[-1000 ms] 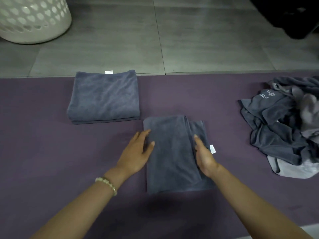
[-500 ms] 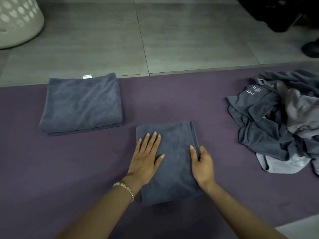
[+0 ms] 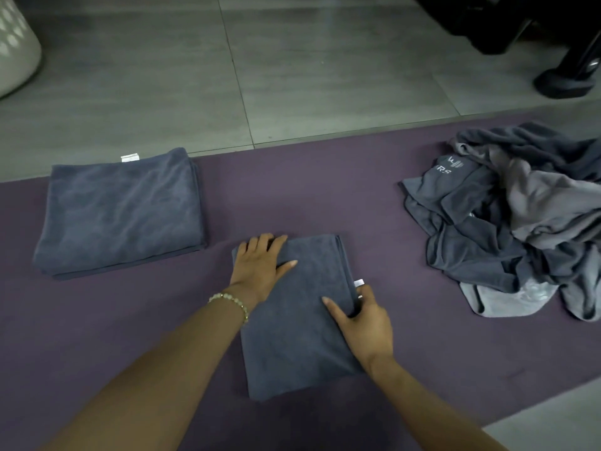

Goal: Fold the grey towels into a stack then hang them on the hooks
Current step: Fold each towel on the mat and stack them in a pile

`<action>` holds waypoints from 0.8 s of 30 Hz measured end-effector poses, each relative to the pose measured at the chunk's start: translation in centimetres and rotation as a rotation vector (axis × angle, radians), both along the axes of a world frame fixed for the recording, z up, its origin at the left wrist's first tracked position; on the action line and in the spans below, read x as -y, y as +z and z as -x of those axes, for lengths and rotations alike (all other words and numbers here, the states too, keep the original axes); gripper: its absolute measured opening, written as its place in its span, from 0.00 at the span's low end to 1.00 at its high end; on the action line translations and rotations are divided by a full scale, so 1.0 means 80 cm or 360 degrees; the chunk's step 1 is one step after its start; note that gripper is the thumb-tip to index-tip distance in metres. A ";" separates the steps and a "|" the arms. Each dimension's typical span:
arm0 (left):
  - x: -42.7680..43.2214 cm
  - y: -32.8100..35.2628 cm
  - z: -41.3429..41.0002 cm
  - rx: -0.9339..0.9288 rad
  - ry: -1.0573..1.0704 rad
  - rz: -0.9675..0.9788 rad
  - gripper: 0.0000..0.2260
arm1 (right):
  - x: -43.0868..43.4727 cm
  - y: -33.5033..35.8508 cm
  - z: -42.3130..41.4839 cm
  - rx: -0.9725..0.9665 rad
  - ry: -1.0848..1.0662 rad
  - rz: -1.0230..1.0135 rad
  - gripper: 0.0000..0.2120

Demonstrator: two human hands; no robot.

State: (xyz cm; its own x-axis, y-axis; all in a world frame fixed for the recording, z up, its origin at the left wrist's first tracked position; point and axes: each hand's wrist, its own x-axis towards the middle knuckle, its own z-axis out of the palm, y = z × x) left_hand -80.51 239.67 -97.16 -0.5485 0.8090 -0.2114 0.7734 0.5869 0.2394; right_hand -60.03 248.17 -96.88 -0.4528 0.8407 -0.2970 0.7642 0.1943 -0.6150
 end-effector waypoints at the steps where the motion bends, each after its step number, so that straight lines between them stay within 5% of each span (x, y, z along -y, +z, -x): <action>1: -0.009 0.005 0.005 0.0024 0.0006 0.0059 0.31 | 0.000 0.001 -0.004 0.0044 0.0020 -0.0012 0.24; 13: -0.038 0.112 0.030 0.1049 -0.0059 0.0686 0.19 | -0.007 0.013 -0.025 -0.0123 0.0084 0.0308 0.19; 18: -0.003 0.174 0.016 0.1591 0.0275 0.0577 0.15 | 0.011 0.012 -0.030 -0.0504 -0.0012 0.0530 0.18; 22: 0.025 0.230 0.013 0.1859 0.0531 0.0168 0.17 | 0.024 0.021 -0.021 -0.0784 -0.0357 0.0451 0.20; 24: 0.035 0.255 0.006 0.1938 0.0603 -0.0089 0.17 | 0.028 0.036 -0.008 -0.0836 -0.0518 0.0743 0.23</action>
State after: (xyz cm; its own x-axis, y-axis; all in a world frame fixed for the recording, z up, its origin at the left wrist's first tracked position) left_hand -81.02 236.87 -76.78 -0.2226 0.6690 -0.7091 -0.1752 0.6881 0.7041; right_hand -59.43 245.91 -93.98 -0.3842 0.7960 -0.4678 0.3236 -0.3585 -0.8757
